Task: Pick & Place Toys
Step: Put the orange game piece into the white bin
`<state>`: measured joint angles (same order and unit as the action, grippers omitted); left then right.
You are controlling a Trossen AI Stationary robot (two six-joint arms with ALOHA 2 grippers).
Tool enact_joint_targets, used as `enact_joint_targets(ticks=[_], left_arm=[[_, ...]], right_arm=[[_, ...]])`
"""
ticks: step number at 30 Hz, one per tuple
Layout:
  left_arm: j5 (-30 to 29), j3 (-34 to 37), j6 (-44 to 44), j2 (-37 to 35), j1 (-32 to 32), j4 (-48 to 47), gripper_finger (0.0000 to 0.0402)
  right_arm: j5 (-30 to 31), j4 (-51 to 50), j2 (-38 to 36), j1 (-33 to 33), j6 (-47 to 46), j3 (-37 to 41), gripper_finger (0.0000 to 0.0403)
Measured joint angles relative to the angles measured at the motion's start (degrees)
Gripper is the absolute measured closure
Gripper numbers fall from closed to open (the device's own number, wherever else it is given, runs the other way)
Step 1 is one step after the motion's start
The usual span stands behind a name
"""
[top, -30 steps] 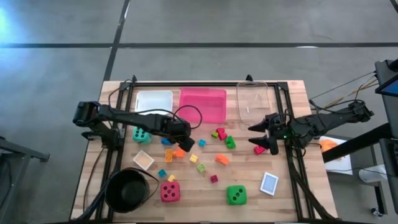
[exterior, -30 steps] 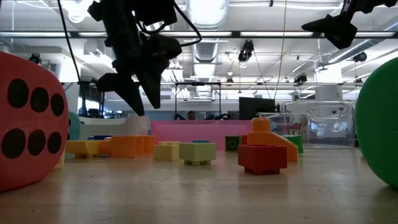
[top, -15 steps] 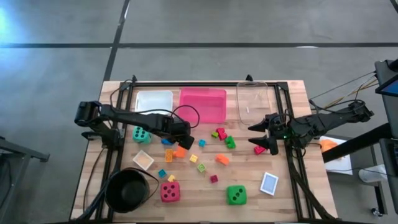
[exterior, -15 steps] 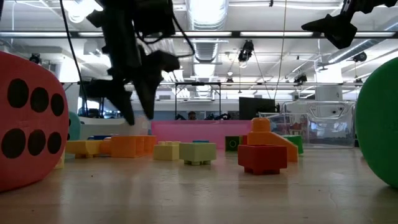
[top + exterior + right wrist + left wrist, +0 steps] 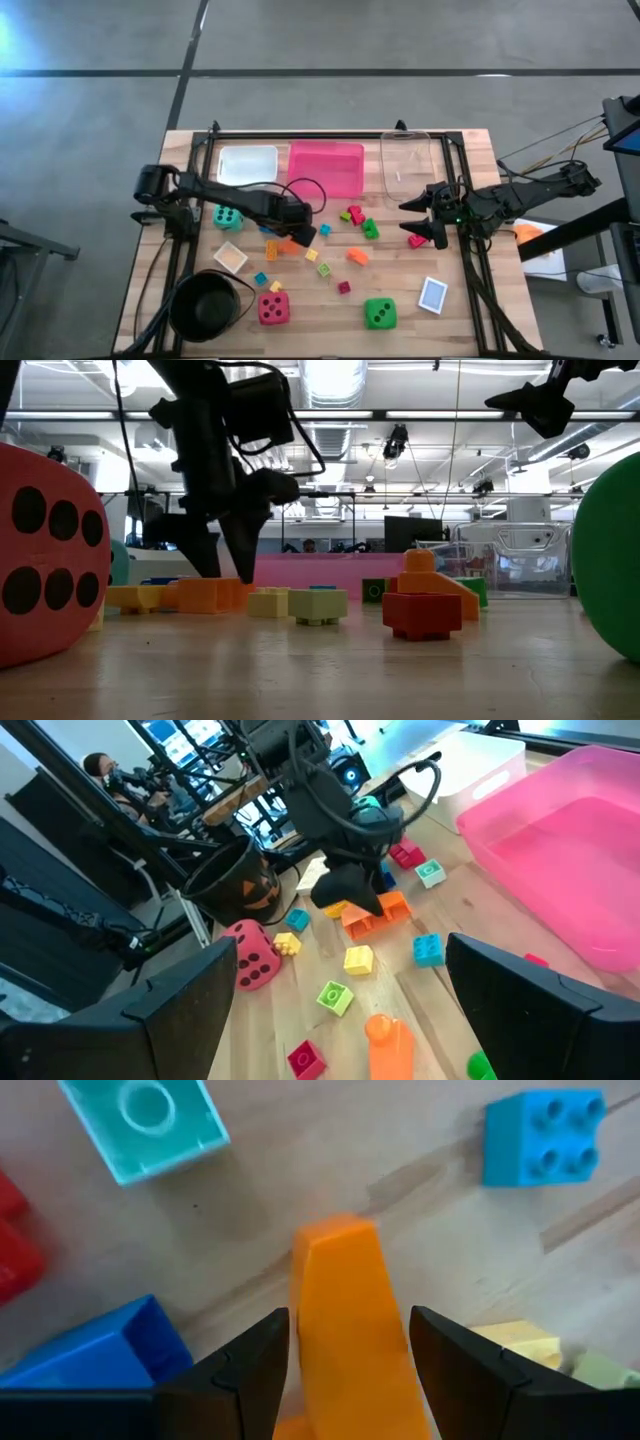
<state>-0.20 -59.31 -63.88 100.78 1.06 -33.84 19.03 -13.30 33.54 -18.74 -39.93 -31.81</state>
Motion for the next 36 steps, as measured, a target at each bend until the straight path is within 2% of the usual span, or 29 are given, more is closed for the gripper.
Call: enact_joint_targets(ticks=[11,17,29,36], left_arm=[[2.76,-0.15,5.59,3.54,0.57,0.62,0.0196],[3.22,-0.17,5.61,3.76,0.50,0.38,0.0254],[5.30,0.02,7.09,2.49,0.57,1.27,0.0254],[4.37,0.02,6.88,-3.03,0.49,1.28,0.0254]], right_arm=[[-1.29,0.01,0.02,0.00,0.07,0.00,0.0054],[-1.29,0.02,0.04,0.00,0.07,0.00,0.0054],[-1.27,0.01,0.04,0.00,0.10,0.00,0.0054],[-1.27,0.17,0.04,0.00,0.10,0.00,0.0054]])
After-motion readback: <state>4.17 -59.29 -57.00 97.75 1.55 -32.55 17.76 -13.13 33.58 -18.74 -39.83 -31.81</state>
